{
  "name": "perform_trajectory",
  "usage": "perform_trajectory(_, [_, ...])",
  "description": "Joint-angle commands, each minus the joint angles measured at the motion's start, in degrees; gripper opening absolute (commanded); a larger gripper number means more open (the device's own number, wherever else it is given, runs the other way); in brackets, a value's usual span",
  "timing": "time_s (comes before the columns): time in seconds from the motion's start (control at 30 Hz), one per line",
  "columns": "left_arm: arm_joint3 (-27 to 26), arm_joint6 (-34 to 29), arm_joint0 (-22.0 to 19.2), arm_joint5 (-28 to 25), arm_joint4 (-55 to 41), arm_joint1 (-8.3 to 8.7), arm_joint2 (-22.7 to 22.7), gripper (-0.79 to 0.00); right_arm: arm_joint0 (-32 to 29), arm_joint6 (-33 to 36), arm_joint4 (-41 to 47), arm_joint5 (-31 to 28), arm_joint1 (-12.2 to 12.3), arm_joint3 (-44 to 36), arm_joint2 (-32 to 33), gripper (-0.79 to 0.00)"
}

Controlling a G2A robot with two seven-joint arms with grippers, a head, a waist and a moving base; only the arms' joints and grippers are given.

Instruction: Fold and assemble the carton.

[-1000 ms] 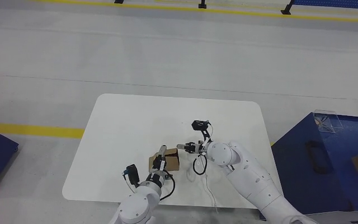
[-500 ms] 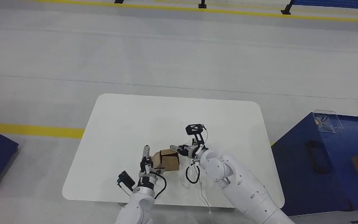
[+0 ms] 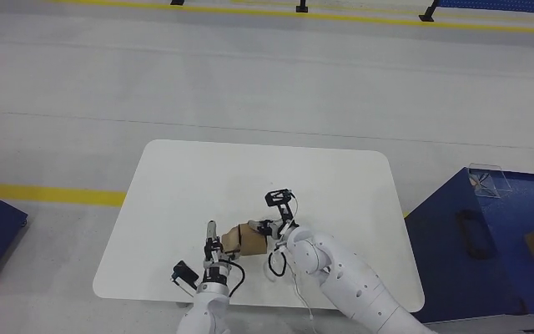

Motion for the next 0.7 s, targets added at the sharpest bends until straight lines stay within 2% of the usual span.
perform_trajectory(0.0, [1.17, 0.04, 0.09, -0.33, -0.98, -0.13, 0.06, 0.0, -0.23, -1.13, -1.09, -0.14, -0.17, 0.24, -0.23, 0.0])
perform_trajectory(0.4, [7.39, -1.08, -0.44, -9.75, -4.66, -1.26, 1.15, 0.0, -3.93, -15.84, -9.47, 0.45, -0.92, 0.65, 0.02, 0.0])
perform_trajectory(0.67, [11.64, 1.6, -2.83, -12.66, -10.21, -2.56, 1.94, 0.0, -5.6, -18.61, -11.63, 0.16, -1.42, 0.36, 0.79, 0.0])
